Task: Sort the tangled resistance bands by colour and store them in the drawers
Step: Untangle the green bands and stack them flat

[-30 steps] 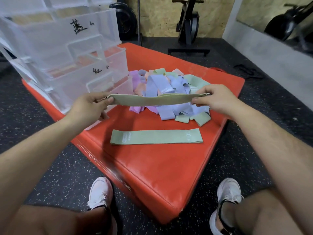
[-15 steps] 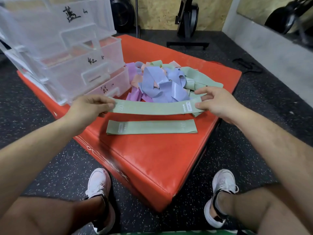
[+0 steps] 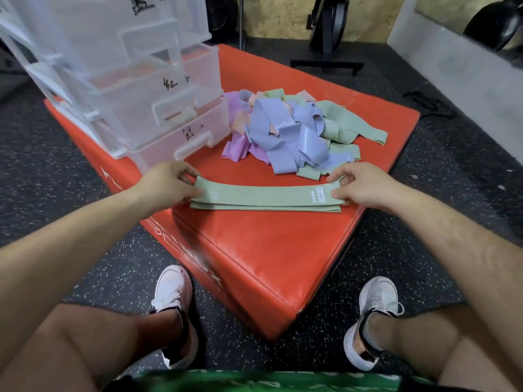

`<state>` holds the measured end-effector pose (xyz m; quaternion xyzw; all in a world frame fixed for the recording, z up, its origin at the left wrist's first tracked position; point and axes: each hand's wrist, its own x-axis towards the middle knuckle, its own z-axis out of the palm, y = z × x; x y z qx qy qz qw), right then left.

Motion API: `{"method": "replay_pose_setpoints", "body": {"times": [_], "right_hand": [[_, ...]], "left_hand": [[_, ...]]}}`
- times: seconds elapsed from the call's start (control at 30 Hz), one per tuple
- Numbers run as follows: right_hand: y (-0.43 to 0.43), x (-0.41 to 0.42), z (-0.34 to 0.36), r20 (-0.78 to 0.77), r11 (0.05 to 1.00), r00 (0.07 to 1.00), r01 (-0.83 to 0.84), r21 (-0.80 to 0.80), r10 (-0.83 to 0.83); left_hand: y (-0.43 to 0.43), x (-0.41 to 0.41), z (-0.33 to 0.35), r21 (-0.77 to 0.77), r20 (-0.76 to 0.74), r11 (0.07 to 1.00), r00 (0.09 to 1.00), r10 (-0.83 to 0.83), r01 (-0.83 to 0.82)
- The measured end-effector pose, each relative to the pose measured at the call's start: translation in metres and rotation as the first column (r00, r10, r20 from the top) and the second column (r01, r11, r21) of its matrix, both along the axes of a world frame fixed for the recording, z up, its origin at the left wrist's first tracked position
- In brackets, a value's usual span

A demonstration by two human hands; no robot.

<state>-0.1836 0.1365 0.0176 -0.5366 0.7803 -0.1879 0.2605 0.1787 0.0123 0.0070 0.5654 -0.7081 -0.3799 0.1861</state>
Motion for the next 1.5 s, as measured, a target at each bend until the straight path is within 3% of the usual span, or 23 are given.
{"method": "replay_pose_setpoints", "body": {"times": [0.2,0.5,0.7,0.8,0.93,1.0,1.27,1.37,1.5], "right_hand": [[0.000,0.002,-0.003,-0.005,1.000,1.000,-0.023,0.017,0.023],[0.002,0.005,-0.008,-0.073,0.996,0.994,-0.087,0.000,0.086],[0.006,0.006,-0.010,-0.202,0.982,0.966,-0.179,-0.059,0.164],[0.009,0.008,-0.010,-0.244,0.976,0.950,-0.213,-0.048,0.196],[0.011,0.007,-0.012,-0.272,0.974,0.940,-0.223,-0.034,0.205],[0.012,0.008,-0.010,-0.276,0.976,0.940,-0.216,-0.026,0.201],[0.001,0.001,0.005,-0.372,0.992,0.925,-0.103,-0.071,0.070],[-0.002,-0.004,0.006,-0.336,0.996,0.942,-0.039,-0.086,0.008],[-0.005,-0.008,-0.003,-0.316,0.997,0.946,-0.066,0.027,0.071]], "left_hand": [[-0.002,-0.001,-0.007,-0.014,0.074,1.000,0.997,-0.011,0.012],[-0.002,-0.002,-0.015,-0.158,0.228,0.981,0.971,-0.072,0.110],[-0.004,0.004,-0.021,-0.416,0.393,0.807,0.883,-0.256,0.419],[-0.004,0.004,-0.020,-0.378,0.474,0.758,0.814,-0.335,0.531],[-0.005,-0.001,-0.010,-0.279,0.547,0.785,0.764,-0.343,0.553],[-0.003,-0.010,-0.005,-0.318,0.591,0.768,0.749,-0.298,0.556],[0.008,-0.096,0.005,-0.492,0.553,0.571,0.743,-0.377,0.657],[0.011,-0.130,0.004,-0.455,0.518,0.583,0.732,-0.442,0.673],[0.013,-0.164,0.008,-0.400,0.516,0.573,0.692,-0.504,0.716]]}}
